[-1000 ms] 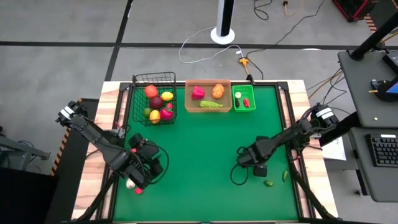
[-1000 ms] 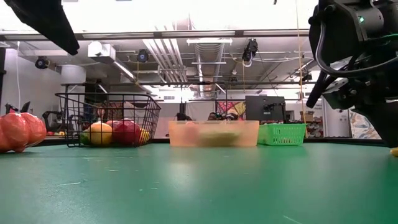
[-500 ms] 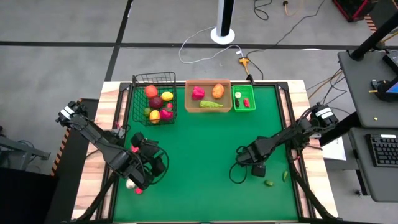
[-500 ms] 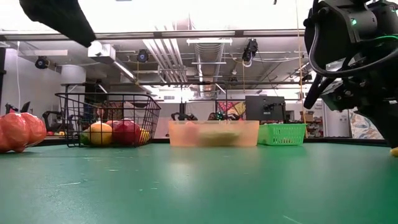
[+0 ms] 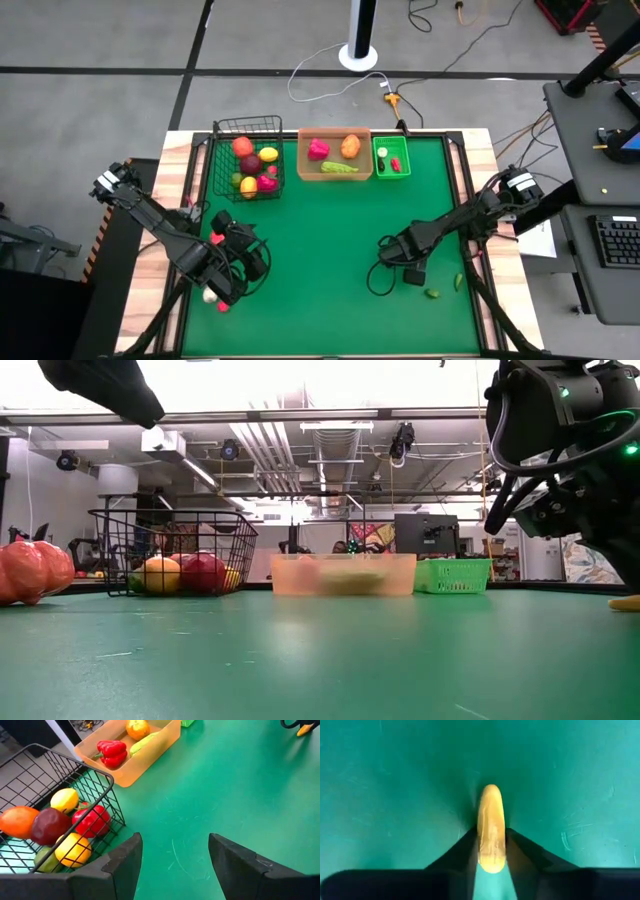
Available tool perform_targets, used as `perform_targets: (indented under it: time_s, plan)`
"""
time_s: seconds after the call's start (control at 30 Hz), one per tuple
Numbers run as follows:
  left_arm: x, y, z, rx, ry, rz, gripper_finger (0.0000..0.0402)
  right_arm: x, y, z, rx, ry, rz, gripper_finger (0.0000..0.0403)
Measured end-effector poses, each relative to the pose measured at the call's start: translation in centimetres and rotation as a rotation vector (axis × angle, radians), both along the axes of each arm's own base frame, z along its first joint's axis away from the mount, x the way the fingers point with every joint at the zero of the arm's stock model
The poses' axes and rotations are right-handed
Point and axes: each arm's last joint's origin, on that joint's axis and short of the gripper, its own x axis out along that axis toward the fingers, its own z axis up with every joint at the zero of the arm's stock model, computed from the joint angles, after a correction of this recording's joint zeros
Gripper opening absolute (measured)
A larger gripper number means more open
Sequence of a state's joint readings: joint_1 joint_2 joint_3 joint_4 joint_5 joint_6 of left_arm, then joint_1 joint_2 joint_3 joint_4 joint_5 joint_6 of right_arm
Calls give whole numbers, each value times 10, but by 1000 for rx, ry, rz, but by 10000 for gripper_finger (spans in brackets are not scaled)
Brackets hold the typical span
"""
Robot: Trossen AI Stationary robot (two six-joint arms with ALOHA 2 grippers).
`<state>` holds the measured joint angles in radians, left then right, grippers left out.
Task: Sort produce into baskets
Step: Put the yellow corn into the green basket
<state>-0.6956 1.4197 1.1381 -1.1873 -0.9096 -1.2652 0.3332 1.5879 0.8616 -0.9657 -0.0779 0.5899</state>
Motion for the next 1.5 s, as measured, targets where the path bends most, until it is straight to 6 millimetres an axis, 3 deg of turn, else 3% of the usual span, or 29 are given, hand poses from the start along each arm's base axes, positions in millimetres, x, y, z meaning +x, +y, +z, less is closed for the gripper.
perform_targets:
  time_s: [0.17,0.5,0.83,1.13,1.5]
  plan:
    - [0,0,0,-1,-1,0,210,-1,0,1,0,-1,4,38]
    - [0,0,0,-4,-5,0,210,14,4,14,30,-115,7,35]
    - [3,-2,0,-16,-19,-12,210,66,18,31,178,-658,130,34]
    - [11,-9,3,3,-27,-119,210,107,9,62,79,-1192,302,34]
    - [9,-10,2,63,-65,-106,210,123,5,89,-83,-1607,532,34]
